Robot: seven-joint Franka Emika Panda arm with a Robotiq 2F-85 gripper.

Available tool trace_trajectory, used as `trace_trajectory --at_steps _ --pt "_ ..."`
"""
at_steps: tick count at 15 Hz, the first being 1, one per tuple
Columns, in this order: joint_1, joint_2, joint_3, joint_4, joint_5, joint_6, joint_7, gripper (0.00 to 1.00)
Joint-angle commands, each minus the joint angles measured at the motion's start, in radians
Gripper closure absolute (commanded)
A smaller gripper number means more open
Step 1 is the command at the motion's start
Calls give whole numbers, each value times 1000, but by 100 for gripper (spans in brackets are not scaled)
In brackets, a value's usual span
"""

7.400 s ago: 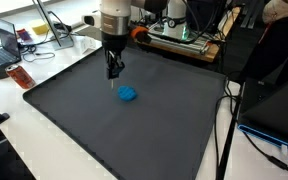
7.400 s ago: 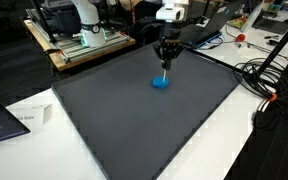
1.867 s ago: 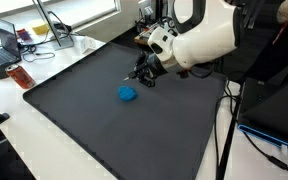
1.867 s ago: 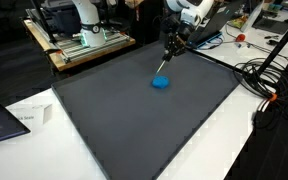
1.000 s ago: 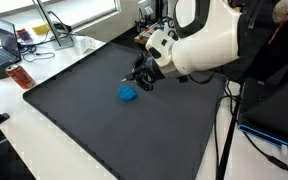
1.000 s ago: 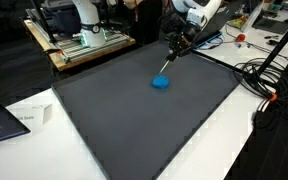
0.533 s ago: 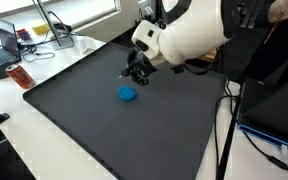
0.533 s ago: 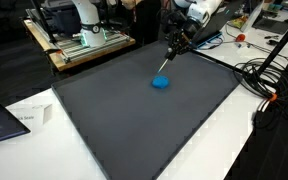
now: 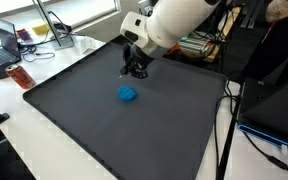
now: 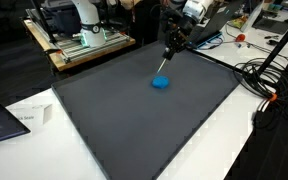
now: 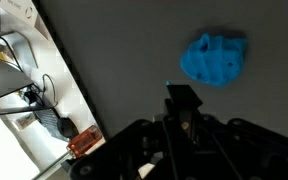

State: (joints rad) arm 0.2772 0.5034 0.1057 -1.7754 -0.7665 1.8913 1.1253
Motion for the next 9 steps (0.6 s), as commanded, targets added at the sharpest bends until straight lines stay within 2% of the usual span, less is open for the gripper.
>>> trace_trajectory --at_steps 1,9 --pt "-36 -106 2 -129 41 114 -72 97" --pt "-91 -212 -4 -243 153 288 -276 97"
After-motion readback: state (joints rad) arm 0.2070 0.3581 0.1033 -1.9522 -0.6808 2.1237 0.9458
